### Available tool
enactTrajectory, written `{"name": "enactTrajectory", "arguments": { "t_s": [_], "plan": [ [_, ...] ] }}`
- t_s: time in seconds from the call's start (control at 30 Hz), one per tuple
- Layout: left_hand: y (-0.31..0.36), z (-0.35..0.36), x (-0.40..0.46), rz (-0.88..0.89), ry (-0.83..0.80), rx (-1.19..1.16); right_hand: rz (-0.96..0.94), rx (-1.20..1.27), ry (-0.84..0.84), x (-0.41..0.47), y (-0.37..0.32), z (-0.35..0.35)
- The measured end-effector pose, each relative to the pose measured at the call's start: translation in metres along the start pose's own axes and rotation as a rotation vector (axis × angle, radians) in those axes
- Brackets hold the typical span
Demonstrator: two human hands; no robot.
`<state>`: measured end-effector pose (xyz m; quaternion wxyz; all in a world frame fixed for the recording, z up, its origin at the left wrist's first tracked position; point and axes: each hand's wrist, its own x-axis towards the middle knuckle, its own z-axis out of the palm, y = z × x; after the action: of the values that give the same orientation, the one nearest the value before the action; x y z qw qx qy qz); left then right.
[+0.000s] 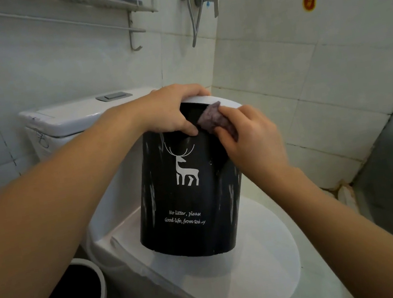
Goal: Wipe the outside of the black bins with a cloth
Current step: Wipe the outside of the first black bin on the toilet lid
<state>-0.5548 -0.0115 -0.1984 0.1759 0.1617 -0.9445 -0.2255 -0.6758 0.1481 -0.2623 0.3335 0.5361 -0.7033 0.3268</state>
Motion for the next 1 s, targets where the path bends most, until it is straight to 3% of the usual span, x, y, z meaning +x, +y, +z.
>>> {"name": "enactTrajectory", "arguments": {
  "t_s": [0.17,0.43,0.6,1.0],
  "plan": [
    [0.002,0.001,-0.001,-0.017,0.002,-0.006,0.087,-0.005,0.001,-0.001,0.006,-0.009],
    [0.004,0.0,-0.003,-0.01,-0.017,0.016,-0.008,-0.145,0.006,0.001,-0.009,-0.005],
    [0.0,-0.002,-0.003,-0.049,-0.006,0.016,0.12,-0.154,-0.04,-0.006,0.012,-0.012],
    [0.003,0.001,0.001,0.026,-0.015,0.037,0.004,-0.088,0.017,0.003,-0.014,0.0]
  ]
}}
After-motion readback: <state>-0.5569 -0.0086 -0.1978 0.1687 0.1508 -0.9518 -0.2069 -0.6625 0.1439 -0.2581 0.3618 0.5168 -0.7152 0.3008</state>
